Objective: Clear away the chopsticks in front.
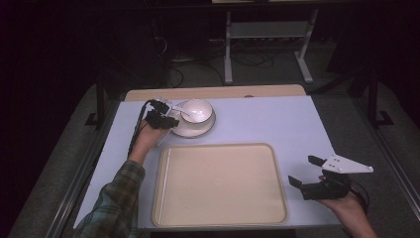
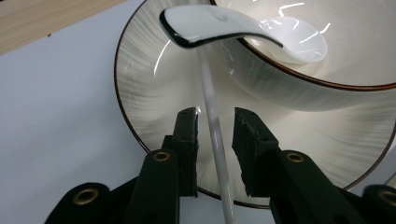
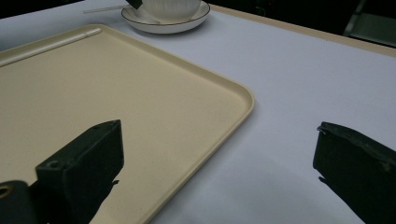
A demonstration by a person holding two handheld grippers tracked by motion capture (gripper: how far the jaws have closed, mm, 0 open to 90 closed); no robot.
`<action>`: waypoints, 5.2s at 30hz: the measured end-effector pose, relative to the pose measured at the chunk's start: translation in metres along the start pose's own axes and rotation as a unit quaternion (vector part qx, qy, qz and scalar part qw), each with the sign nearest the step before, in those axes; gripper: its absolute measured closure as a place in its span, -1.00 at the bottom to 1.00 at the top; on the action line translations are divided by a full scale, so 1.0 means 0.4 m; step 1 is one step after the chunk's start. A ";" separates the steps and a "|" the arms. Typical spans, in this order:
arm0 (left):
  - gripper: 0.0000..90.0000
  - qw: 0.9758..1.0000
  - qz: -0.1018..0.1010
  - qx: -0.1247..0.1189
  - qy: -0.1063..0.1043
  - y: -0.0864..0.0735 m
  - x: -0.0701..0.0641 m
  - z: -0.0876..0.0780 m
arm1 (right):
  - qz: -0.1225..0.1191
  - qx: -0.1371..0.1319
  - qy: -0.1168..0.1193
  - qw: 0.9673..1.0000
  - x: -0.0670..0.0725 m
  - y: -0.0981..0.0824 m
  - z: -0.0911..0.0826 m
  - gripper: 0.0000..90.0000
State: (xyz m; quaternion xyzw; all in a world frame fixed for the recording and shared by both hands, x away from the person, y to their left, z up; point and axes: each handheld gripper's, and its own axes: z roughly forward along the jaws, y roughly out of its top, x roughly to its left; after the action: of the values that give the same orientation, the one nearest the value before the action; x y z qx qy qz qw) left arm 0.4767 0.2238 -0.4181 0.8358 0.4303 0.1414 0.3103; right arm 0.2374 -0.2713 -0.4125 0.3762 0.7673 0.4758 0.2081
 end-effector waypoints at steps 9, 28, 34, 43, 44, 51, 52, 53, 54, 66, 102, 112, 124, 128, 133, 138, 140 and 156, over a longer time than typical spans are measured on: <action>0.64 1.000 0.008 0.011 0.008 -0.002 -0.007 0.024 | 0.000 0.000 -0.001 1.000 -0.001 0.000 -0.001 -0.97; 0.88 1.000 -0.024 -0.003 0.021 0.000 0.005 0.013 | 0.001 -0.001 0.000 1.000 -0.001 0.000 -0.002 -0.97; 0.88 0.999 -0.031 -0.009 0.017 -0.002 0.021 -0.019 | 0.001 -0.002 0.000 1.000 0.000 0.000 -0.002 -0.97; 0.88 0.999 -0.038 -0.012 0.015 -0.024 0.039 -0.072 | 0.000 -0.002 -0.001 1.000 0.002 0.001 -0.002 -0.97; 0.88 0.999 -0.039 -0.013 0.015 -0.030 0.040 -0.077 | 0.000 -0.003 0.000 1.000 0.001 0.001 -0.002 -0.97; 0.88 0.998 -0.052 -0.024 0.004 -0.074 0.045 -0.114 | -0.001 -0.003 0.000 1.000 0.003 0.002 -0.002 -0.97; 0.88 0.998 -0.051 -0.025 0.005 -0.080 0.045 -0.118 | -0.001 -0.002 -0.001 1.000 0.003 0.002 -0.002 -0.97; 0.88 0.998 -0.052 -0.026 0.004 -0.087 0.046 -0.124 | -0.001 -0.002 -0.001 1.000 0.003 0.002 -0.002 -0.97; 0.88 0.998 -0.053 -0.025 0.004 -0.091 0.047 -0.126 | -0.001 -0.002 -0.001 1.000 0.003 0.002 -0.002 -0.97; 0.88 0.998 -0.057 -0.015 0.000 -0.151 0.050 -0.179 | -0.003 -0.003 0.000 1.000 0.004 0.002 -0.003 -0.97; 0.88 0.995 -0.034 -0.024 -0.086 -0.261 -0.074 -0.280 | -0.005 -0.001 0.000 1.000 0.008 0.003 0.000 -0.97; 0.88 0.993 -0.013 -0.021 -0.114 -0.240 -0.131 -0.256 | -0.006 -0.001 0.000 1.000 0.009 0.003 0.000 -0.97; 0.88 0.988 0.017 -0.010 -0.151 -0.225 -0.208 -0.210 | -0.007 -0.001 0.000 1.000 0.009 0.003 0.001 -0.97; 0.88 0.987 0.021 -0.006 -0.159 -0.224 -0.231 -0.192 | -0.008 -0.001 -0.001 1.000 0.010 0.003 0.001 -0.97; 0.88 0.986 0.030 -0.002 -0.164 -0.216 -0.254 -0.170 | -0.008 0.000 -0.001 1.000 0.010 0.003 0.001 -0.97; 0.88 0.985 0.038 0.005 -0.171 -0.206 -0.280 -0.147 | -0.008 0.000 -0.001 1.000 0.010 0.002 0.000 -0.97; 0.88 0.984 0.040 0.009 -0.171 -0.205 -0.285 -0.142 | -0.008 0.000 -0.001 1.000 0.010 0.002 0.001 -0.97; 0.87 0.984 0.059 0.039 -0.166 -0.196 -0.331 -0.090 | -0.006 0.001 -0.003 1.000 0.009 0.001 0.000 -0.97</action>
State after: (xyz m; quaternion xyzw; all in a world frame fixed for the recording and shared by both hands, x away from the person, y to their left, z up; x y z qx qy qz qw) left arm 0.3311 0.1656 -0.4368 0.8832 0.3279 0.0017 0.3353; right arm 0.2351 -0.2684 -0.4118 0.3727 0.7695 0.4729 0.2128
